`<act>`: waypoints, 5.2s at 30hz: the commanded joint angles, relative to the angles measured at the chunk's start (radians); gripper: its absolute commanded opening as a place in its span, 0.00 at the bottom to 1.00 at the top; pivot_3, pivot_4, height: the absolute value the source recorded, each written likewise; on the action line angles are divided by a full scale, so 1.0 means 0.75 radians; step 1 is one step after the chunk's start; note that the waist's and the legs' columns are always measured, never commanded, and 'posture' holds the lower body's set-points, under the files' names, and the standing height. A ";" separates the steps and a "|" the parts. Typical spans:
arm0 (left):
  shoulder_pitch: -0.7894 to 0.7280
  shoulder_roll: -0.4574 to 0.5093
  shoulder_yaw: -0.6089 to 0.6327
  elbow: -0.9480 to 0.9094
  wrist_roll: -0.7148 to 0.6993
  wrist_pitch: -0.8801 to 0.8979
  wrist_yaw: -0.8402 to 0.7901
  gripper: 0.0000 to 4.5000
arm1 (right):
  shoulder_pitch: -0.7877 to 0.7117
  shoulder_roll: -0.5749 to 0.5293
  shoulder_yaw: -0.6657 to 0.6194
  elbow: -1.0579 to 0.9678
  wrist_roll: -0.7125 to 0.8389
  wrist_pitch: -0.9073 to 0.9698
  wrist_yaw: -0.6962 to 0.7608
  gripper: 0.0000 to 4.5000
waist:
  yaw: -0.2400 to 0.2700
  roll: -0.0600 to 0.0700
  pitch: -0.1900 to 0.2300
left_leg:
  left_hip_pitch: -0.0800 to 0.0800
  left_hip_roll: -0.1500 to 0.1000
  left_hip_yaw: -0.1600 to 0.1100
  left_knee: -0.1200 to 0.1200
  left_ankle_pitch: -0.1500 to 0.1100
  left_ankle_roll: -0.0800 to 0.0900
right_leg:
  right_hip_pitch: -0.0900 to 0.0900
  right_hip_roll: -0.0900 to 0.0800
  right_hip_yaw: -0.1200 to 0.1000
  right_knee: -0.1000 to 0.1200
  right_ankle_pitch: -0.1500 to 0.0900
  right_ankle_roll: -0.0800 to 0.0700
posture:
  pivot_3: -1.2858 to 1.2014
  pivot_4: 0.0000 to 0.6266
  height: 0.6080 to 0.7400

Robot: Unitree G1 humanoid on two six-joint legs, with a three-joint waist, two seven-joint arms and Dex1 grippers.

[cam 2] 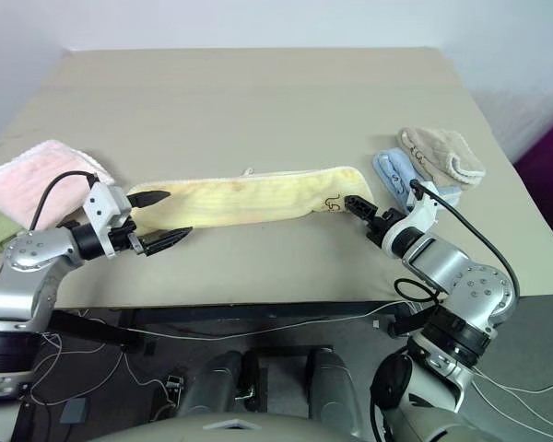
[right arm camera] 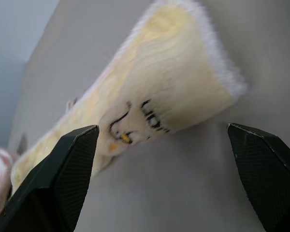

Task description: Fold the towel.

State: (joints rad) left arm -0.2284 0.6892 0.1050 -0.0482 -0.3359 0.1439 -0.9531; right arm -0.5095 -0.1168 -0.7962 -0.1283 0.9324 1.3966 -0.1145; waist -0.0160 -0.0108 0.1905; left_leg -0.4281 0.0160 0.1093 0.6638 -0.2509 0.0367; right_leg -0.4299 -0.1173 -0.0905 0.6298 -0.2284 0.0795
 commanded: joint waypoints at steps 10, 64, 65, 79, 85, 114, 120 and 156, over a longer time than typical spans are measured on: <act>0.046 -0.026 -0.015 -0.111 0.000 -0.006 0.021 1.00 | -0.181 0.076 -0.055 0.285 0.040 -0.219 -0.227 0.99 | -0.011 0.000 -0.003 | 0.002 0.001 0.000 0.000 0.000 0.000 | 0.002 0.006 0.000 0.000 0.000 0.000 | 0.52 0.24 1.00; 0.116 -0.105 -0.068 -0.213 0.013 0.025 0.122 1.00 | -0.192 -0.375 1.576 0.126 -0.951 -1.032 0.730 0.00 | 0.004 0.003 -0.001 | -0.010 0.001 0.000 0.002 0.000 0.001 | -0.007 0.004 -0.001 -0.002 0.000 0.001 | 0.52 0.24 1.00; 0.122 -0.107 -0.067 -0.220 0.012 0.029 0.125 1.00 | -0.190 -0.363 1.573 0.130 -0.963 -1.035 0.738 0.00 | 0.004 0.003 -0.001 | -0.010 0.001 0.000 0.002 0.000 0.001 | -0.007 0.004 -0.001 -0.002 0.000 0.001 | 0.52 0.24 1.00; 0.183 -0.147 -0.061 -0.292 -0.029 0.095 0.153 1.00 | -0.115 -0.288 1.432 0.007 -0.916 -0.978 0.868 0.52 | 0.002 0.003 -0.001 | -0.010 0.001 -0.001 0.002 0.000 0.001 | -0.008 0.004 -0.001 -0.002 0.000 0.001 | 0.52 0.24 1.00; 0.281 -0.234 0.042 -0.394 -0.206 0.221 0.256 1.00 | -0.071 -0.360 1.243 -0.100 -0.845 -1.020 0.926 0.82 | 0.004 0.003 -0.001 | -0.010 0.001 -0.001 0.002 0.000 0.001 | -0.008 0.001 -0.001 -0.002 0.000 0.001 | 0.52 0.24 1.00; 0.462 -0.813 0.290 -0.736 -0.664 0.699 1.411 1.00 | -0.293 -0.129 1.229 0.835 -1.100 -1.774 1.011 0.01 | 0.002 0.001 -0.002 | 0.001 0.001 -0.003 0.003 0.000 0.001 | 0.004 0.004 -0.002 -0.002 0.000 0.001 | 0.52 0.24 1.00; 0.445 -0.963 0.428 -0.721 -1.010 0.700 1.736 1.00 | -0.317 -0.187 1.163 0.647 -1.038 -1.745 1.066 0.01 | 0.003 0.001 -0.002 | 0.000 0.001 -0.004 0.002 -0.001 0.001 | 0.003 0.001 -0.002 -0.002 0.000 0.001 | 0.52 0.24 1.00; 0.119 -0.763 0.482 -0.295 -1.246 0.598 1.875 0.01 | -0.264 -0.249 1.116 0.434 -1.025 -1.704 0.999 0.00 | 0.007 0.002 -0.003 | 0.001 0.000 -0.004 0.002 0.000 -0.001 | 0.004 0.002 -0.003 -0.002 0.000 0.000 | 0.52 0.24 1.00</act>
State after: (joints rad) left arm -0.1302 0.1076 0.4551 -0.2644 -1.2556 0.6007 0.4609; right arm -0.7065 -0.2957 0.0516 0.2480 0.1614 0.1323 0.6393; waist -0.0110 -0.0093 0.1883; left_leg -0.4275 0.0163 0.1062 0.6654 -0.2511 0.0363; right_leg -0.4269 -0.1159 -0.0927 0.6281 -0.2286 0.0797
